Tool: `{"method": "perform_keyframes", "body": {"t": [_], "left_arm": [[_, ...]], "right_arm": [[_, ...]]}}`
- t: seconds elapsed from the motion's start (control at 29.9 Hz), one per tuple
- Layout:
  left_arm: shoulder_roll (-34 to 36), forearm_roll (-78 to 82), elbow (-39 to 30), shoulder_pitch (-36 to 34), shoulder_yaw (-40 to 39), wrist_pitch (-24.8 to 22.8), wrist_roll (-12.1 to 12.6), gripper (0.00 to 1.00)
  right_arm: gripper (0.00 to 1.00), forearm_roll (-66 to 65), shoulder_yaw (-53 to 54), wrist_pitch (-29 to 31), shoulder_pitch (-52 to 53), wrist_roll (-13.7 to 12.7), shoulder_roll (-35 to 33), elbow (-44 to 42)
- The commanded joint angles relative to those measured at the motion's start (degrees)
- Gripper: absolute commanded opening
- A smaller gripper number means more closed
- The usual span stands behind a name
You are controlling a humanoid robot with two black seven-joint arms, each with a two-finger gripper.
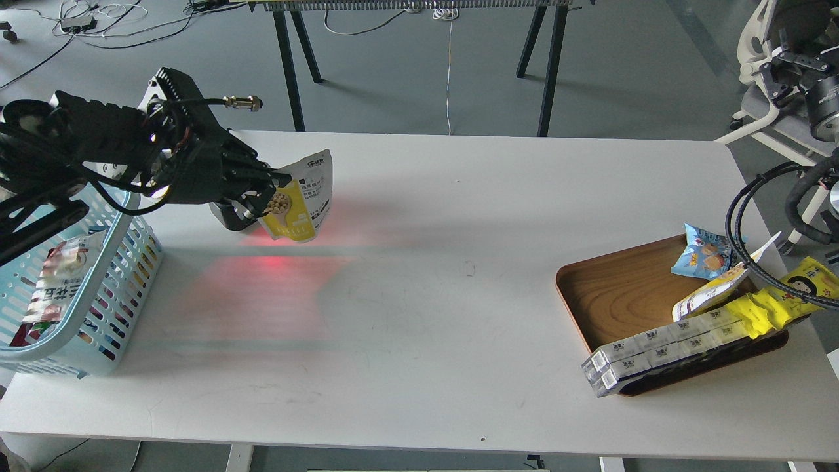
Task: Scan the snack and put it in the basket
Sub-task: 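Hold the packet's barcode over the scanner with the left gripper, then move the packet over the blue basket and release it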
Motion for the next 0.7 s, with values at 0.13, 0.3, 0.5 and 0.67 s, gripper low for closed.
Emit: {"method": "perform_keyframes", "body": {"t": [0.13,0.3,0.5,0.67], "left_arm": [[7.9,0.0,-6.5,0.0,-2.1,0.5,-1.4,0.0],[16.5,0.0,-7.4,0.0,-4.0,4.3,-3.9,0.0],[28.3,0.0,-7.4,0.1,-3.4,13.5,-3.9,0.0],[35.2,0.0,-7.3,0.1,-2.3,18.0,-3.9,0.0]], "right_arm": [[1.0,0.0,0.0,0.0,0.0,0.0,-0.1,0.0],[1.0,0.1,0.0,0.0,-0.1,0.5,0.0,0.0],[1.0,0.0,0.0,0.0,-0.4,1.1,0.0,0.0],[1.0,0.1,0.0,0.0,-0.4,1.1,0.0,0.1]]}}
